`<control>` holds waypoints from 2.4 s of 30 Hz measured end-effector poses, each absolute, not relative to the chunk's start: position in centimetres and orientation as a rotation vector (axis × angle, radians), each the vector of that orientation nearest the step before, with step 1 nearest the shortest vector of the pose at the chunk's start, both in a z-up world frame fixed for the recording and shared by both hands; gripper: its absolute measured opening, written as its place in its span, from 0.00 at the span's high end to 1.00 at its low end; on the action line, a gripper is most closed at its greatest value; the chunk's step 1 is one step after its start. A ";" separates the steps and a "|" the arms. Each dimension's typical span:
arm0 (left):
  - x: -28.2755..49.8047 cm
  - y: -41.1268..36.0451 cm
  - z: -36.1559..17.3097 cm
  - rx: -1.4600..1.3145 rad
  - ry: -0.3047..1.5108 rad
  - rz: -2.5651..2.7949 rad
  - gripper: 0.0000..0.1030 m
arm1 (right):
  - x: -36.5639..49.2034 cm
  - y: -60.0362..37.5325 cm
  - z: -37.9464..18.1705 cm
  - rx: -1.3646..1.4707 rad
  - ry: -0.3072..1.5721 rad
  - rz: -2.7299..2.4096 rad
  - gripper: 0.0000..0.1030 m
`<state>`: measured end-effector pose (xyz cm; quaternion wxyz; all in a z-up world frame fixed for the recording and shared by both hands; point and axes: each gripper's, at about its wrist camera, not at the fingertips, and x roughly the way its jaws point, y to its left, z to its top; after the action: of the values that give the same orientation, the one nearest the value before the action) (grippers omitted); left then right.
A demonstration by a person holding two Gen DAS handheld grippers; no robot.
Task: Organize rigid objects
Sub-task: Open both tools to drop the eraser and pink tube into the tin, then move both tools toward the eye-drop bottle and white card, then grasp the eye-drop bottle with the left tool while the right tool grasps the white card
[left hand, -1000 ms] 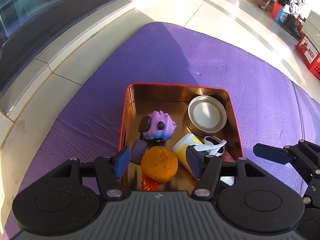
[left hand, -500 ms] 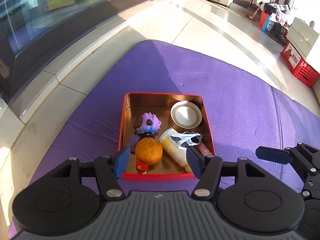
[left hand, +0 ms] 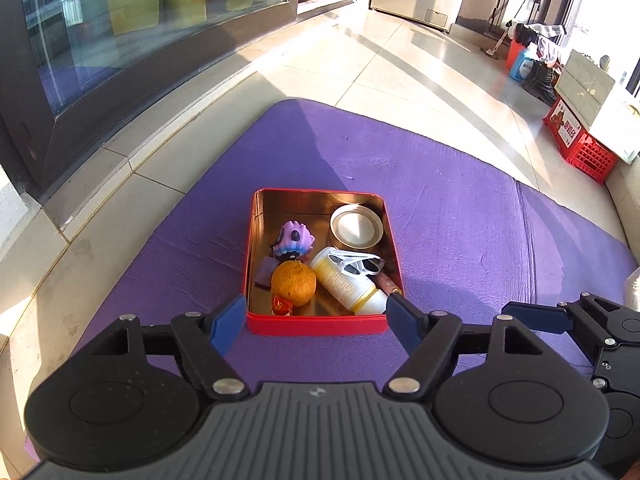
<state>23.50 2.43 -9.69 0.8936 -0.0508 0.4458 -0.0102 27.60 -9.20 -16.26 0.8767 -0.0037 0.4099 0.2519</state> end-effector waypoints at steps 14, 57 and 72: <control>19.6 3.4 -11.3 -0.116 0.993 -0.006 0.18 | 23.8 -8.9 -17.4 -0.075 0.881 0.557 0.00; 20.9 1.4 -26.3 -0.103 1.243 -0.138 0.19 | 22.4 -3.7 -30.4 -0.328 1.017 0.796 0.32; 22.0 1.5 -27.6 -0.149 1.255 -0.124 0.40 | 22.2 -2.4 -31.4 -0.380 0.972 0.829 0.43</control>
<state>22.00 1.49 -27.59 0.8052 -0.0695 0.5861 -0.0577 22.24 -2.38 -31.40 0.7860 -0.1762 0.4509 0.3846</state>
